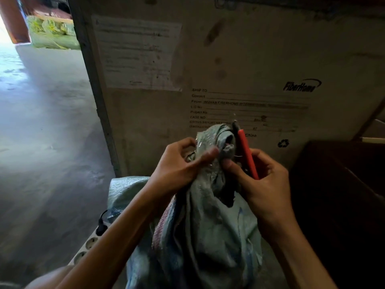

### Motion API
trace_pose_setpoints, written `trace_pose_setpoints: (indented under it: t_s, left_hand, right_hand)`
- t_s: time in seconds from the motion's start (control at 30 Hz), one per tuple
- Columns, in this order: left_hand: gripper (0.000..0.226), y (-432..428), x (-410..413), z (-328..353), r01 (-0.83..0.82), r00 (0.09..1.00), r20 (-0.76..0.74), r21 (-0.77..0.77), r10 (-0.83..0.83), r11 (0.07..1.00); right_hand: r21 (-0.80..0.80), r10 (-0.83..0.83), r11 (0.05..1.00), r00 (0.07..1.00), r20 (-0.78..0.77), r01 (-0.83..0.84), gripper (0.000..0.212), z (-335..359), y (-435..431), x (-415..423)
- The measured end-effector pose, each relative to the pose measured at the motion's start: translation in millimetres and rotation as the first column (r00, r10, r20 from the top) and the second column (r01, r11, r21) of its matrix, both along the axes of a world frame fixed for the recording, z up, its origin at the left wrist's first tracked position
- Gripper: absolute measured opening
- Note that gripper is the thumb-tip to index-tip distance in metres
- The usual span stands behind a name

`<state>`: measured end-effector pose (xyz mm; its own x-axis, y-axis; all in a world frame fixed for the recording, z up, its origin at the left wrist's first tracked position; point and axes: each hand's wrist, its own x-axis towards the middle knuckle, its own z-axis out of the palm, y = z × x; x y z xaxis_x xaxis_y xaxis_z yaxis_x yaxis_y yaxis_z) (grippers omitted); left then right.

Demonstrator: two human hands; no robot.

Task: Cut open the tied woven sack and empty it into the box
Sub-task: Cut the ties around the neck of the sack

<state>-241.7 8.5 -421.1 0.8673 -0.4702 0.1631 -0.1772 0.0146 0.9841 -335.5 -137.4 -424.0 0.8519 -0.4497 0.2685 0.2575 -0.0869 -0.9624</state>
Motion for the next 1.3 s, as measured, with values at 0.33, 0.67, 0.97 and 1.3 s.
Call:
trace_pose_setpoints:
  t_s: [0.33,0.67,0.97,1.3]
  left_hand:
    - [0.027,21.0,18.3,2.0,0.249,0.967,0.059,-0.014,-0.247,0.968]
    - [0.028,-5.6,7.9,-7.0,-0.053,0.987,-0.158,-0.172,0.026,0.984]
    - [0.102,-24.1,-8.3,-22.6,-0.281,0.920,0.368,0.383,0.134,0.880]
    - [0.054,15.5,21.1,-19.7,0.123,0.990,-0.084,0.101,-0.115,0.987]
  right_hand:
    - [-0.037,0.139,0.989,0.989,-0.057,-0.141,0.030,1.4,-30.8,3.6]
    - [-0.039,-0.281,0.960,0.953,-0.110,0.278,0.032,-30.7,-2.0,22.2]
    - [0.414,-0.012,0.908,0.992,-0.124,0.063,0.025,-23.8,-15.1,19.2]
    - [-0.075,-0.213,0.976,0.970,-0.116,0.205,0.042,-42.0,-19.5,27.3]
